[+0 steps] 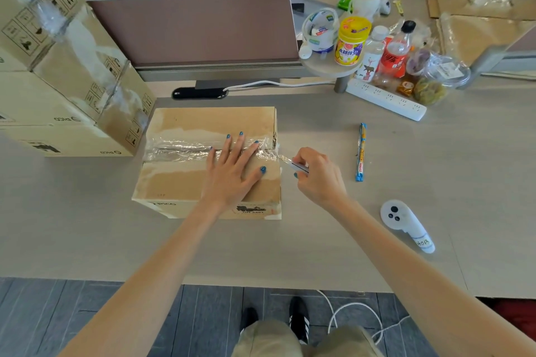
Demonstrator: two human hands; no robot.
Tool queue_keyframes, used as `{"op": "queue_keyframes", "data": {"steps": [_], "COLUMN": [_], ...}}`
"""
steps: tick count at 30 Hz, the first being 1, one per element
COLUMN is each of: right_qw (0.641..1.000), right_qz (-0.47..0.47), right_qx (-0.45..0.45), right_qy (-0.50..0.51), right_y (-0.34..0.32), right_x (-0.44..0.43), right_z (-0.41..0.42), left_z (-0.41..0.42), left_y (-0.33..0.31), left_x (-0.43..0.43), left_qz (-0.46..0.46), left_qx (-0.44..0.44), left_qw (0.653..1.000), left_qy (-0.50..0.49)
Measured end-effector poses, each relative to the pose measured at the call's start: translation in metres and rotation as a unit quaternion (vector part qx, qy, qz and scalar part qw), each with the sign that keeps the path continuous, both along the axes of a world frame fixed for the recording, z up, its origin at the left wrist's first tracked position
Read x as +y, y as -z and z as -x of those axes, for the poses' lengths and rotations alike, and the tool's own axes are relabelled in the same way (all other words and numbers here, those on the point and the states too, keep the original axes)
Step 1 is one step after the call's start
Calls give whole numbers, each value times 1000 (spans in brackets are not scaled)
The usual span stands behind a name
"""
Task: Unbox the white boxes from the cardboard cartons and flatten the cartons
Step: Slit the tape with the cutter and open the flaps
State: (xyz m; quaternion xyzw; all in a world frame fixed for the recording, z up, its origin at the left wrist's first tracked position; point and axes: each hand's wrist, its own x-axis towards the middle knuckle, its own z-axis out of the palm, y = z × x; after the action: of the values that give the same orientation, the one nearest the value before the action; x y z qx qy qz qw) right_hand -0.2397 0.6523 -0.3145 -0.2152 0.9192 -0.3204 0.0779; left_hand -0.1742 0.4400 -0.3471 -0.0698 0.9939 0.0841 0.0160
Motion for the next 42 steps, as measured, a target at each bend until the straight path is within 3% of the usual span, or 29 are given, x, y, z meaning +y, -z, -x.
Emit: {"op": "queue_keyframes", "data": {"steps": [7,10,13,17,20,23,30,36,42], "right_qw": [998,996,996,995,990,985,985,983,984], "right_qz": [-44,-34,-22,-14,-19,-25,-52,-52,-17], "right_qx": [47,78,83,69,81,95,68,66,70], "right_qy": [-17,-14,-33,-71,-111,-142,-151,-163,-162], "right_y": [-8,-16,-24,-27,-25,-20,-8,-5,-8], "right_x": [7,-2,-20,-49,-71,-93,-137,-172,-198], "right_z": [-7,-7,-2,6,11,17,30,47,63], "left_z": [-1,-7,-18,-33,-42,-41,-25,-21,-9], "left_y": [-3,-6,-8,-8,-6,-7,-8,0,-2], "left_x": [-2,-4,-9,-28,-47,-58,-81,-92,-124], "left_qz": [-42,-95,-92,-89,-66,-66,-113,-69,-89], "left_qx": [11,80,153,188,145,112,129,160,168], "left_qw": [999,992,979,933,889,866,814,827,883], "left_qy": [-5,-18,-94,-293,-428,-483,-555,-535,-429]}}
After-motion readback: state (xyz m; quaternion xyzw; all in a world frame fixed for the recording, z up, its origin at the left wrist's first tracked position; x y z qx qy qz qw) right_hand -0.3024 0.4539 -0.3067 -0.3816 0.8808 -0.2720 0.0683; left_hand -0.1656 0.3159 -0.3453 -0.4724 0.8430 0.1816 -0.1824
